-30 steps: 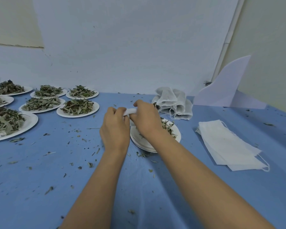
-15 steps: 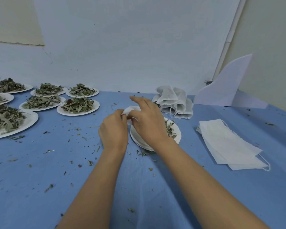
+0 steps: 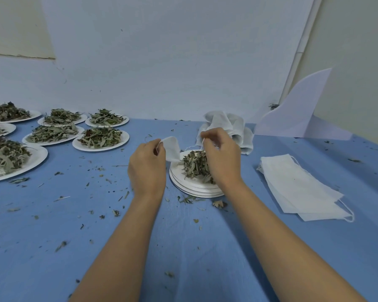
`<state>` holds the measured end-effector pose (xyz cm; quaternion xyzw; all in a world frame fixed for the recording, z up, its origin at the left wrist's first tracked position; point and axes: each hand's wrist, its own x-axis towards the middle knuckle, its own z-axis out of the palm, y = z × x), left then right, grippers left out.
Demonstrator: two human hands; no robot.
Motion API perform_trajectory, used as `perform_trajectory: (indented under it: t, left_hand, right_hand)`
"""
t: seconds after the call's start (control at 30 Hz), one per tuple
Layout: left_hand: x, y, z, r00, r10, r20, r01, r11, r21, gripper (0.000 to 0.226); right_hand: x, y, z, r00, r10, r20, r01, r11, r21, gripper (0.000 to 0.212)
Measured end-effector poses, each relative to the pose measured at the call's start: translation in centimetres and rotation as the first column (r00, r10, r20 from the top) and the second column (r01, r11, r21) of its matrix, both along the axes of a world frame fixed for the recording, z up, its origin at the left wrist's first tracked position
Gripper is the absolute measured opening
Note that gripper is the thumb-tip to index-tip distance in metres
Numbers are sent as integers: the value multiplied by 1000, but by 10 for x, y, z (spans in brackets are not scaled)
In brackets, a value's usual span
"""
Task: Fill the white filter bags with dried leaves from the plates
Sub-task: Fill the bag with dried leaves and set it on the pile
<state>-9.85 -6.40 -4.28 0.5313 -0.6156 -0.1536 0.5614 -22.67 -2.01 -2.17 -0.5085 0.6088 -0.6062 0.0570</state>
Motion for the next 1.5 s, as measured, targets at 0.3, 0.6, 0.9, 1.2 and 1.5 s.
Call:
perform_trajectory:
  t: [0.3,0.6,0.9,1.2,1.5]
  left_hand:
    - [0,-5,-2,996,54,-67,-51,998,44,25]
    - [-1,-7,-2,994,74,-80,-70,996,51,24]
    - [-1,-6,-4,994,92,-61,-90,995,47,22]
    - [-3,-3,-3,996,74,-40,-72,996,50,22]
    - [-2,-2,-3,997,71,-25,-69,996,55,22]
  right_hand:
    - [-22,-23,-14,743,281,-608,217,757,616,76]
    - [-14,-28,-24,813,255,-523,114,811,573,37]
    - [-8,-32,-22,766,264,-585,231,737,635,25]
    - [-8,-28,-20,737,274,-617,204,781,591,29]
    - [-10,-27,-12,738,143,-659,235,862,450,58]
